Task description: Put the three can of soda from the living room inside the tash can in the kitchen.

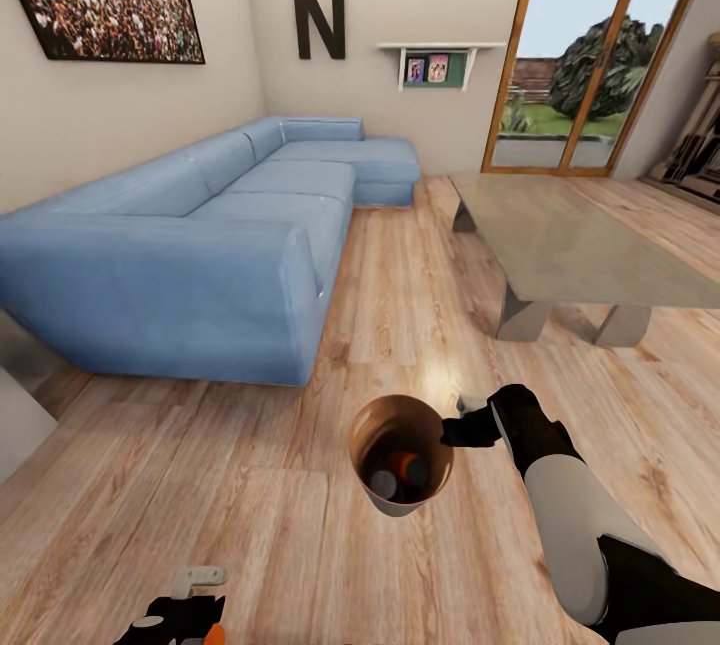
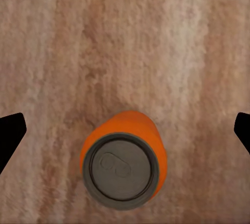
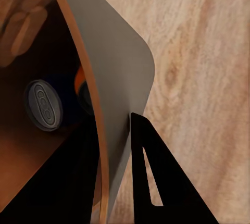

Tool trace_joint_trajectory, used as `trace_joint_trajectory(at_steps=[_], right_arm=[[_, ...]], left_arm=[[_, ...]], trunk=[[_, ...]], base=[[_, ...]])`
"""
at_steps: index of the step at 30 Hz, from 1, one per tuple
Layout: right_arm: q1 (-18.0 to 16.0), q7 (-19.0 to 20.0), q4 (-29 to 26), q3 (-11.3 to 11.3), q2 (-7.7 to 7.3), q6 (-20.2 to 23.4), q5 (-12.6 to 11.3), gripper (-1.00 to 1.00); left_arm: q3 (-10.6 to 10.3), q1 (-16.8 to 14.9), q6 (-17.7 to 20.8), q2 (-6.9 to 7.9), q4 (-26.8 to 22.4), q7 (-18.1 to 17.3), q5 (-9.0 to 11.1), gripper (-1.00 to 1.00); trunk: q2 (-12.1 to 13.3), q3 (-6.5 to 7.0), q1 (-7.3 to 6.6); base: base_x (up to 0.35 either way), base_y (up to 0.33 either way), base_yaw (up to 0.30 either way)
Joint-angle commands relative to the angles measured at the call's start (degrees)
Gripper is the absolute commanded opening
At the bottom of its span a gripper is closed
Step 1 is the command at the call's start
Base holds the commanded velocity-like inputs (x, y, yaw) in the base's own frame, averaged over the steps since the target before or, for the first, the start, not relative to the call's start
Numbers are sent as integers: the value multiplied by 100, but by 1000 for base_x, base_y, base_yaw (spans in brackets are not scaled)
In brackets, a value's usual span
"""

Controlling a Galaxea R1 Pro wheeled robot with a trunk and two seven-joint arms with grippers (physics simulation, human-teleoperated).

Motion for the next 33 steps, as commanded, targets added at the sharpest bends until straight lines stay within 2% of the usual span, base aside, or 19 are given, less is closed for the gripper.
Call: trace_joint_trajectory(at_steps=[1,13,33], right_arm=[[-2,30,1,-8,0,48,-142,-100],[-2,30,1,-8,0,40,-142,-100],[-2,30,1,-8,5,39,-142,-100]], left_arm=[[0,0,0,0,0,-1,0,100],[0,0,5,0,0,-10,0,100],[0,0,2,2,-8,-11,-1,100]], trunk=[[-42,-18,22],[-523,-233,285],[-523,-233,285]], base=[[0,0,0],[0,0,0],[-52,0,0]])
